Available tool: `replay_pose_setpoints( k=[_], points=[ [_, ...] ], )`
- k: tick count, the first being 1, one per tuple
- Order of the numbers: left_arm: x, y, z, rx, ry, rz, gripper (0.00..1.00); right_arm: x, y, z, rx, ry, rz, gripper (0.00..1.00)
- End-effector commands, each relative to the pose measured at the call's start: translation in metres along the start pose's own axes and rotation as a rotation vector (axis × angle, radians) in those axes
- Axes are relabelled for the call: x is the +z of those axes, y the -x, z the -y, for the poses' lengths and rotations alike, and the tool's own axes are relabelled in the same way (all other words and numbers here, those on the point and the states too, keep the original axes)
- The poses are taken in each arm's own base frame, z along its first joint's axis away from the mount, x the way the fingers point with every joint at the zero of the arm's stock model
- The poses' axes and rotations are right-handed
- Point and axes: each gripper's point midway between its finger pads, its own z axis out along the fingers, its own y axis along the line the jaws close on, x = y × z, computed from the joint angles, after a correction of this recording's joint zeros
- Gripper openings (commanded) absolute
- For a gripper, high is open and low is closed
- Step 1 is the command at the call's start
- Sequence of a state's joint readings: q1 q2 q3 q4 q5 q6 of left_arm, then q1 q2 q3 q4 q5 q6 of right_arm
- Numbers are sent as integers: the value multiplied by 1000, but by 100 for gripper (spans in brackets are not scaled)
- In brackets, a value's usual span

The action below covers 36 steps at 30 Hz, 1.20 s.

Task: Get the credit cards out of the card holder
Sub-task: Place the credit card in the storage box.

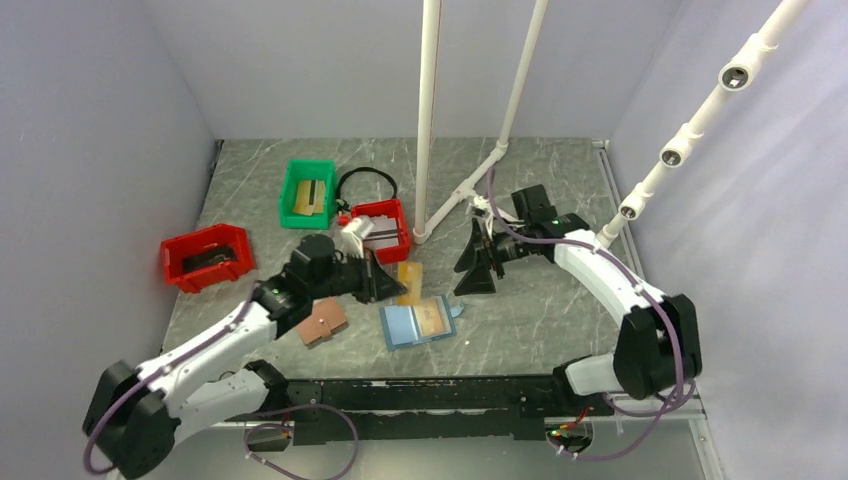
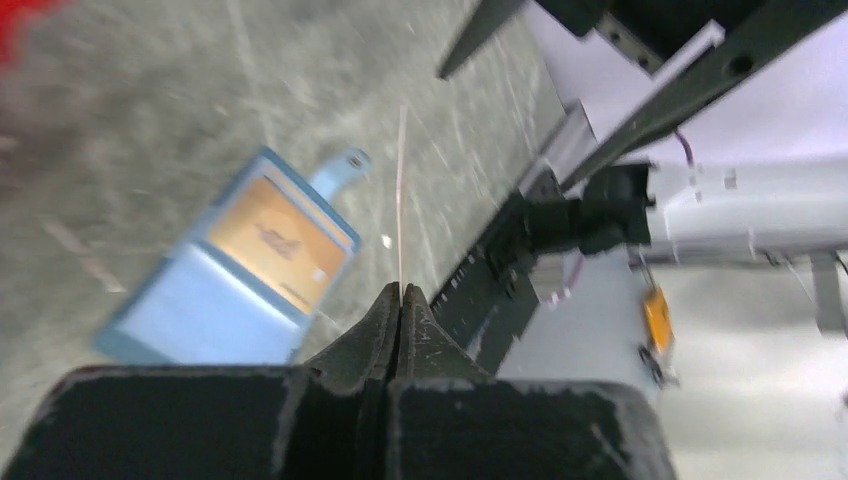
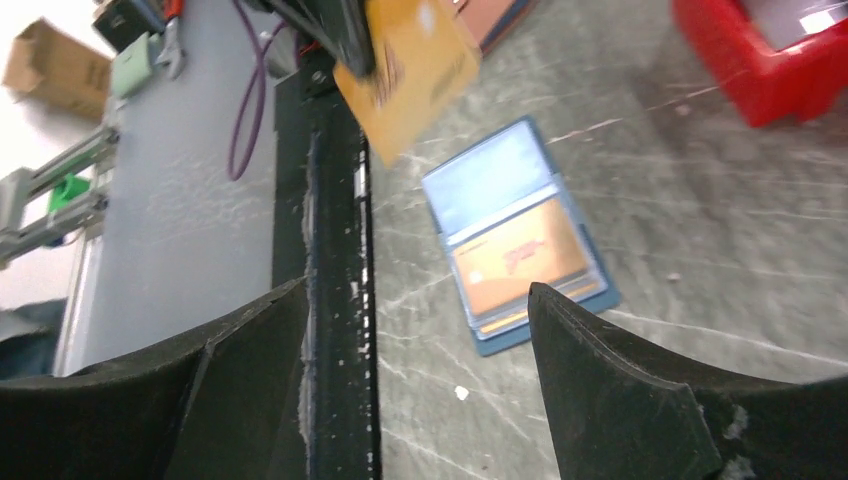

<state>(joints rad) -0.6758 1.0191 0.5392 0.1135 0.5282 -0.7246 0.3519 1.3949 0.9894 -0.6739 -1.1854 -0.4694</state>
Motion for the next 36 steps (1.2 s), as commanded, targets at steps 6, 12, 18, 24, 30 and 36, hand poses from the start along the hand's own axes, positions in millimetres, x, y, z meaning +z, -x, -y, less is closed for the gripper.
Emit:
replay_pose_setpoints(
  k=[6,12,18,24,30,36],
  points=[
    [-94,62,-63,2,570,157,0,-18,18,7,-86,-120,69,84],
    [-134,114,-96,151,834,158,0,-19,19,4,-96,-117,76,84],
    [-158,171,-145,125,945,206,0,-18,18,2,-95,-105,79,84],
    [-167,209,-190,187,969,184,0,-18,18,1,-92,-95,81,84],
    [-161,234,-228,159,943,160,0,-16,16,1,-79,-77,81,84],
    [-147,238,-271,38,872,131,0,-13,11,4,-48,-59,75,84]
  ],
)
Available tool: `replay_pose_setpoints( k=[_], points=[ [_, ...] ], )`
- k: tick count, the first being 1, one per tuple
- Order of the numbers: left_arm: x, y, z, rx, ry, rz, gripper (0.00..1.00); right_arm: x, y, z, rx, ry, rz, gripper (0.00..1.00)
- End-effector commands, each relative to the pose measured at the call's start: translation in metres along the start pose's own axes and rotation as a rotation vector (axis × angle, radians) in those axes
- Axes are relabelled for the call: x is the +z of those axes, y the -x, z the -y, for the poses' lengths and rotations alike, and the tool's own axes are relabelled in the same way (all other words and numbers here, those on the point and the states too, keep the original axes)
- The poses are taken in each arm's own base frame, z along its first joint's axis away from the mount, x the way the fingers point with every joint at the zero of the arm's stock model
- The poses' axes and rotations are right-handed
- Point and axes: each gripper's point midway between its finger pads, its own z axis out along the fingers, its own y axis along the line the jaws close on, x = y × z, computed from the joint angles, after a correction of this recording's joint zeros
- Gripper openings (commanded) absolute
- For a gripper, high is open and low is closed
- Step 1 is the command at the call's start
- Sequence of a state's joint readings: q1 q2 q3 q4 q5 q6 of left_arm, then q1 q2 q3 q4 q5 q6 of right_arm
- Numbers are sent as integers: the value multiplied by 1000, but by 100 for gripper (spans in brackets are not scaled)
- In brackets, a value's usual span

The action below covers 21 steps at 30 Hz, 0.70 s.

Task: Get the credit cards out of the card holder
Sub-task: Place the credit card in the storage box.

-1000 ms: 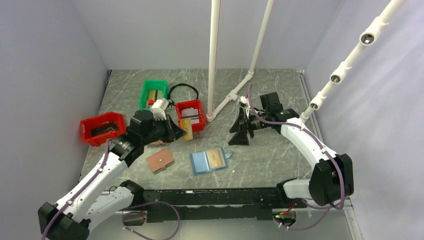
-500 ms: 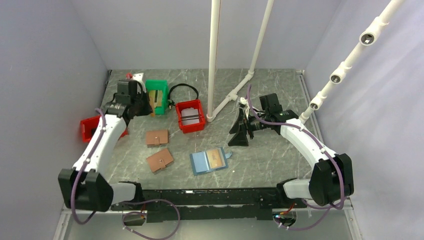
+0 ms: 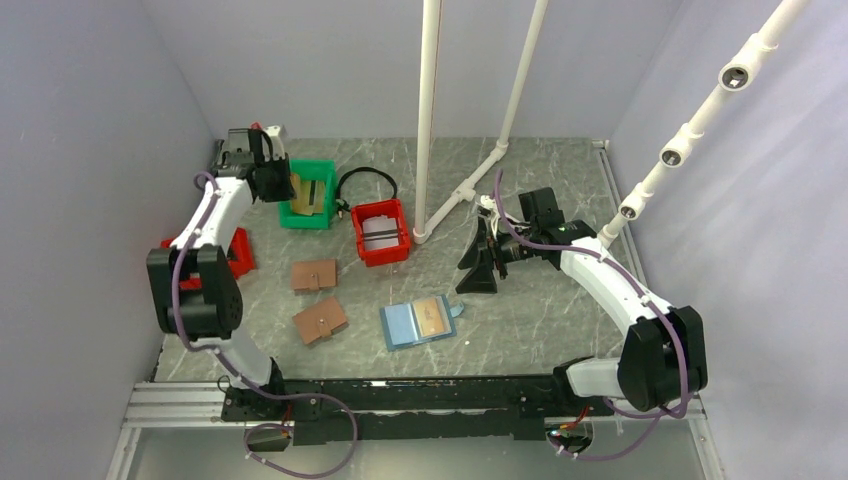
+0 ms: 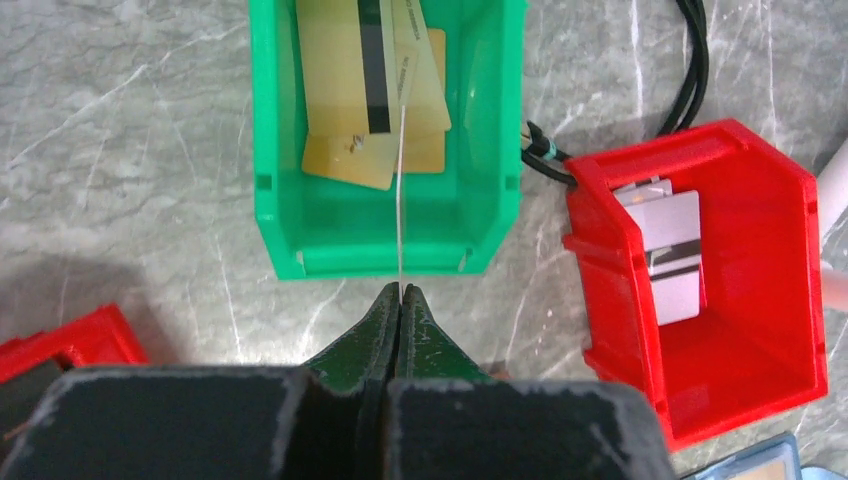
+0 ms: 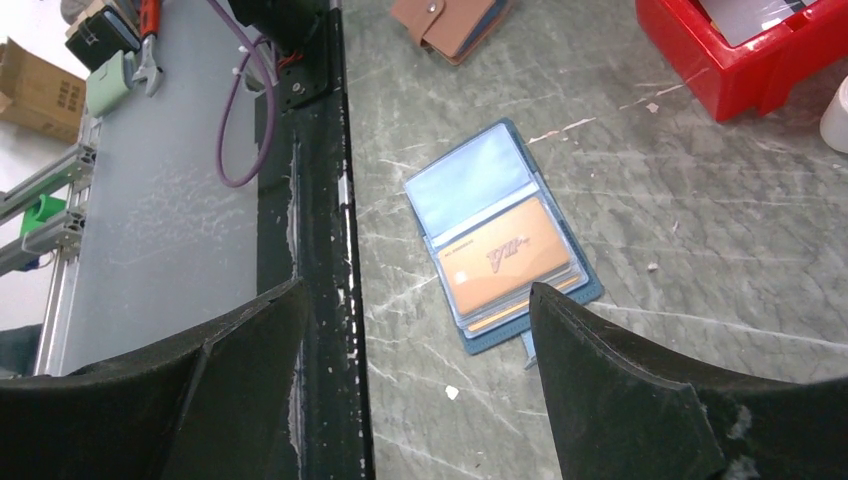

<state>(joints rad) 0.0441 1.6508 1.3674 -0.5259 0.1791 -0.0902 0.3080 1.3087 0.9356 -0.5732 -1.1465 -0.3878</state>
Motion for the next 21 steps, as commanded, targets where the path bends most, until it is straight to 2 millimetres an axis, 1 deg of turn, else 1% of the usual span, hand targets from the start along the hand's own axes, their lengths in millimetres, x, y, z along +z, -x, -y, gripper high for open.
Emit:
replay_pose_setpoints(
  k=[1,4,7,11,13,15,18,21],
  points=[
    [22,16,0,-43,-108,2,0,1,4,-1,-18,33,22,84],
    [38,11,4,-89,-171,-32,0,2,2,0,-12,31,19,84],
    [50,8,14,-122,-236,-56,0,3,1,2,-6,33,16,84],
    [64,2,12,-170,-234,-96,0,4,0,3,2,38,11,84],
    [69,-2,9,-187,-219,-120,4,4,0,3,1,40,12,84],
    [72,-1,6,-199,-201,-128,10,4,0,2,-2,41,14,84],
    [70,5,3,-209,-176,-112,17,3,0,1,-3,45,15,84],
    [62,17,-1,-208,-137,-88,25,3,1,0,-8,46,17,85]
  ],
)
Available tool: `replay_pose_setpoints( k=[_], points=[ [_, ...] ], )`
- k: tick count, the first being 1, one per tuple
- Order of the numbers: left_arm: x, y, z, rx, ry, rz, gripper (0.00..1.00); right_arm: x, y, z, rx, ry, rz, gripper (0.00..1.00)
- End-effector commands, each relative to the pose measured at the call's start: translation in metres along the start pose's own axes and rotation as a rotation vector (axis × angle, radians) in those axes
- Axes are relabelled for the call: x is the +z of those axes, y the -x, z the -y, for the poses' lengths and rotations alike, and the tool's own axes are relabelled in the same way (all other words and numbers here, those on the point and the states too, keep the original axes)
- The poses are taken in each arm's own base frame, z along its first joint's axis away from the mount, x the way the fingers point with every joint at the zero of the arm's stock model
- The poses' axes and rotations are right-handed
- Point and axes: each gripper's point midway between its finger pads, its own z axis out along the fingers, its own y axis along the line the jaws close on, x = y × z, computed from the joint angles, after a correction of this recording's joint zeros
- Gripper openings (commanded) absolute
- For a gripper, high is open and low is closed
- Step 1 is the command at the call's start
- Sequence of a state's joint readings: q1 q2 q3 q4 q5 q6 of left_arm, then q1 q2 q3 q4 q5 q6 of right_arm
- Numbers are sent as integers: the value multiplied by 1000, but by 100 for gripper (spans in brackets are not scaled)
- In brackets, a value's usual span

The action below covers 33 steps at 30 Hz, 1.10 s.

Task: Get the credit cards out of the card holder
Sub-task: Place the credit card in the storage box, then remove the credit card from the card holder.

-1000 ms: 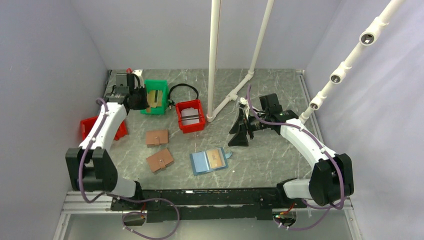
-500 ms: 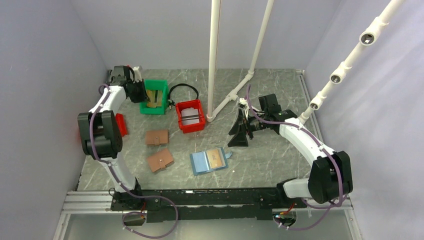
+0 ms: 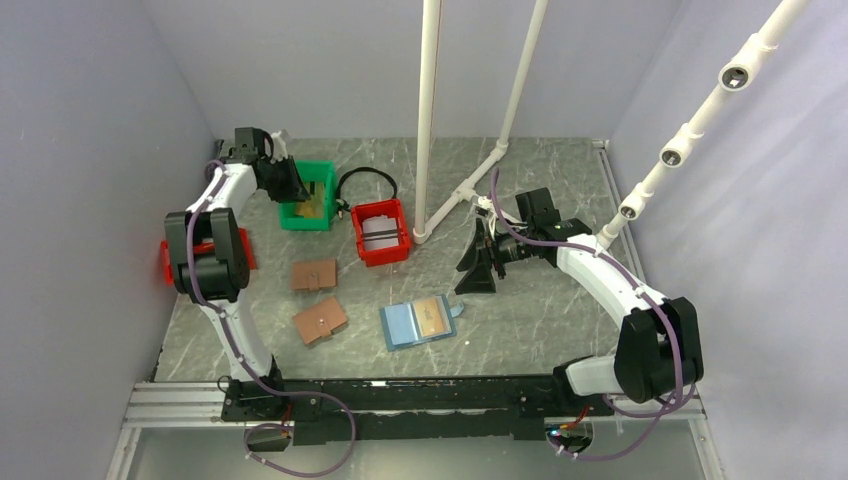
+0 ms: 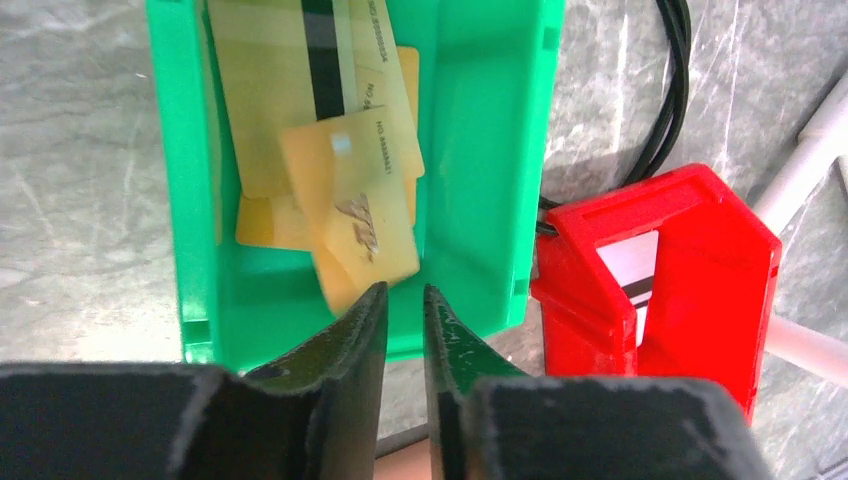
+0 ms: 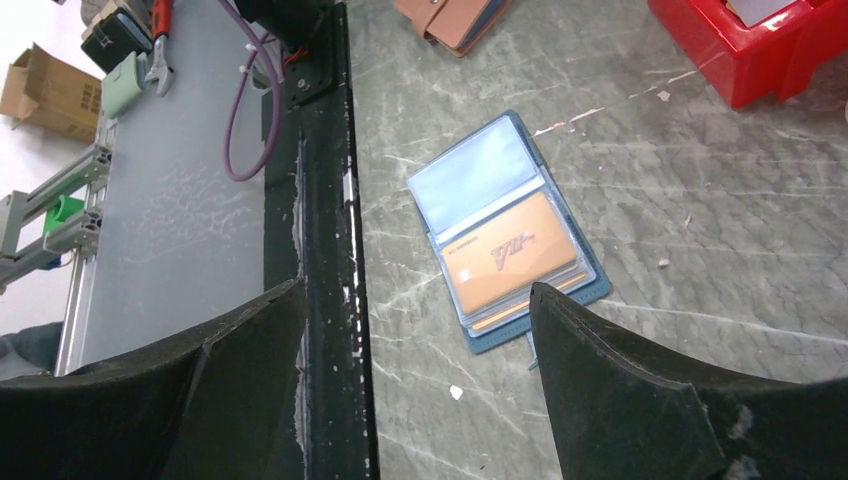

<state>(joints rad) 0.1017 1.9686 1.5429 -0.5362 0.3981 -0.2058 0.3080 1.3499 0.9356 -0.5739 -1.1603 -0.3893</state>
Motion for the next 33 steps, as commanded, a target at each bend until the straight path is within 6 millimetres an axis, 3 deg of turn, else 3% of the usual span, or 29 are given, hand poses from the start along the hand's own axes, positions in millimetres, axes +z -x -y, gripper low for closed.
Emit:
replay_pose_setpoints(
  k=[1,6,10,12,15,16,22,26,29,33],
  points=[
    [-22,32,8,-1,35,82,27,-1,7,-5,-46,26,26,85],
    [-67,57,17,42,93,215,34,-3,7,-4,-58,12,22,85],
    [-115,58,25,57,132,348,49,-5,7,-4,-94,-13,18,85],
    [-130,39,29,31,117,392,63,-7,7,-6,-116,-20,19,84],
    [-154,12,34,-61,92,477,97,-10,9,-9,-162,-34,19,85],
    [-160,2,39,-82,62,493,99,-11,10,-10,-177,-37,20,84],
    [-177,-60,93,-116,-271,429,99,-15,7,-10,-260,-64,5,84],
    [-183,-99,124,-190,-466,324,91,-14,2,-12,-292,-52,7,85],
    [-172,-142,154,-183,-566,222,89,-12,-2,-12,-298,-40,-1,84],
    [-148,-204,192,-94,-548,110,88,-8,-11,-8,-308,-30,-32,84]
  ],
)
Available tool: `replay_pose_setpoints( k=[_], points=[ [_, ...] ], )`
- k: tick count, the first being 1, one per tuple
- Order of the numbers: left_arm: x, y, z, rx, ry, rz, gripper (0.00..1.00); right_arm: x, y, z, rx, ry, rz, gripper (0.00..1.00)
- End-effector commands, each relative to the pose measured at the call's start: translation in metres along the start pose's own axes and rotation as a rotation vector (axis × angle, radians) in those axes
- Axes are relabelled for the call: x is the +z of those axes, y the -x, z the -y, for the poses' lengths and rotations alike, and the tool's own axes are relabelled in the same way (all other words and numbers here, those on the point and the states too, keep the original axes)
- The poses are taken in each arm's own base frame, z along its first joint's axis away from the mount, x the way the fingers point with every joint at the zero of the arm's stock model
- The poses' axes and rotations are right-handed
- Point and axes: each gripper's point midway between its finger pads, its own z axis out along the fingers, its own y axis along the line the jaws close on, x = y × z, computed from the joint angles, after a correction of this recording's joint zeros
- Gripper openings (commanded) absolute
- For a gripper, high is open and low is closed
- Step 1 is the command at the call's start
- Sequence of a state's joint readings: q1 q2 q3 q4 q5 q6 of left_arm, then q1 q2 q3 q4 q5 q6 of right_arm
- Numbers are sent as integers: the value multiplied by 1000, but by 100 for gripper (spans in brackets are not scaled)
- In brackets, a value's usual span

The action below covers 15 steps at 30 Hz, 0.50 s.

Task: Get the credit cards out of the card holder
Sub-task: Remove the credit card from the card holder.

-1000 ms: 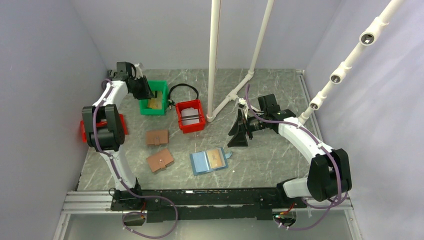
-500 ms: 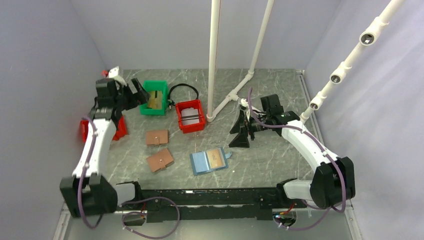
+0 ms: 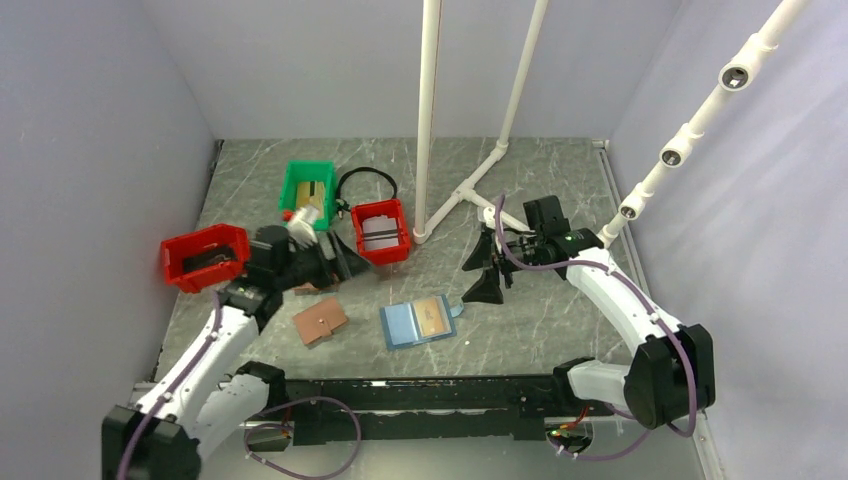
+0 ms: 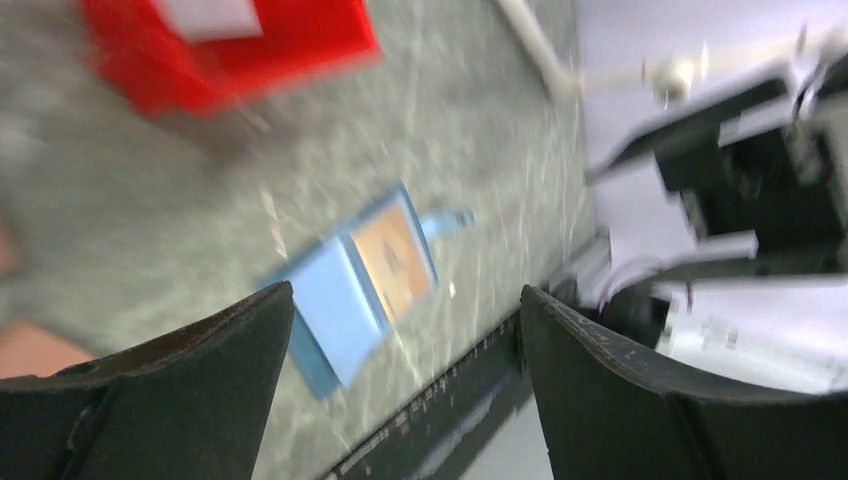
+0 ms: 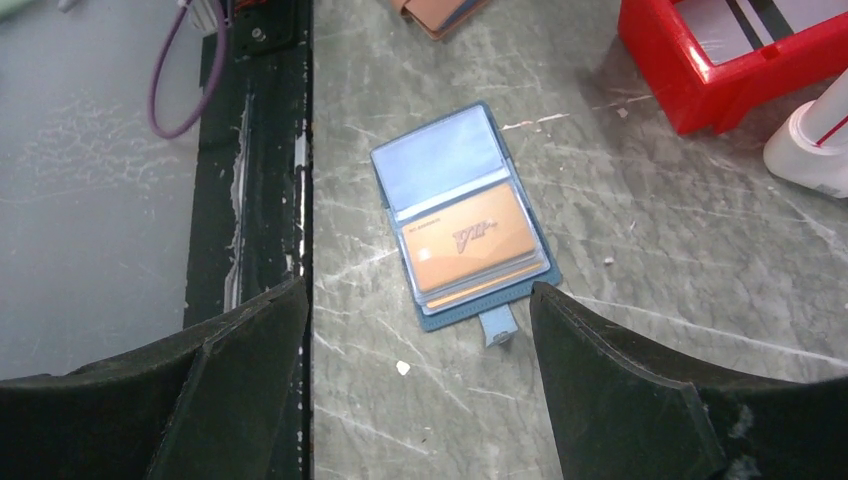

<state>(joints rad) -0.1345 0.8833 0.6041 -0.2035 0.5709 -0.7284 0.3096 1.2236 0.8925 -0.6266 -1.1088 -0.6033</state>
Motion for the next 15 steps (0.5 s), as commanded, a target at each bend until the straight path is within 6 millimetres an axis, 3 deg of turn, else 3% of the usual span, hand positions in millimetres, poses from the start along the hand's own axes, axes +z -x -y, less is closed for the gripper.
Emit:
replay_pose_setpoints(
  k=[1,6,9,11,15],
  points=[
    [18,-57,41,46,-82,-97,86,5,-8,1,-67,21,-23,84],
    [44,-118,52,99,-23,-180,81,13,-18,4,-19,30,-48,84],
    [63,-149,59,126,25,-223,82,20,-27,18,53,-19,-74,81],
    [73,-168,62,140,54,-260,81,25,-30,24,129,-38,-79,74],
    [90,-180,53,175,157,-248,78,38,-39,34,298,-58,-100,56]
  ],
)
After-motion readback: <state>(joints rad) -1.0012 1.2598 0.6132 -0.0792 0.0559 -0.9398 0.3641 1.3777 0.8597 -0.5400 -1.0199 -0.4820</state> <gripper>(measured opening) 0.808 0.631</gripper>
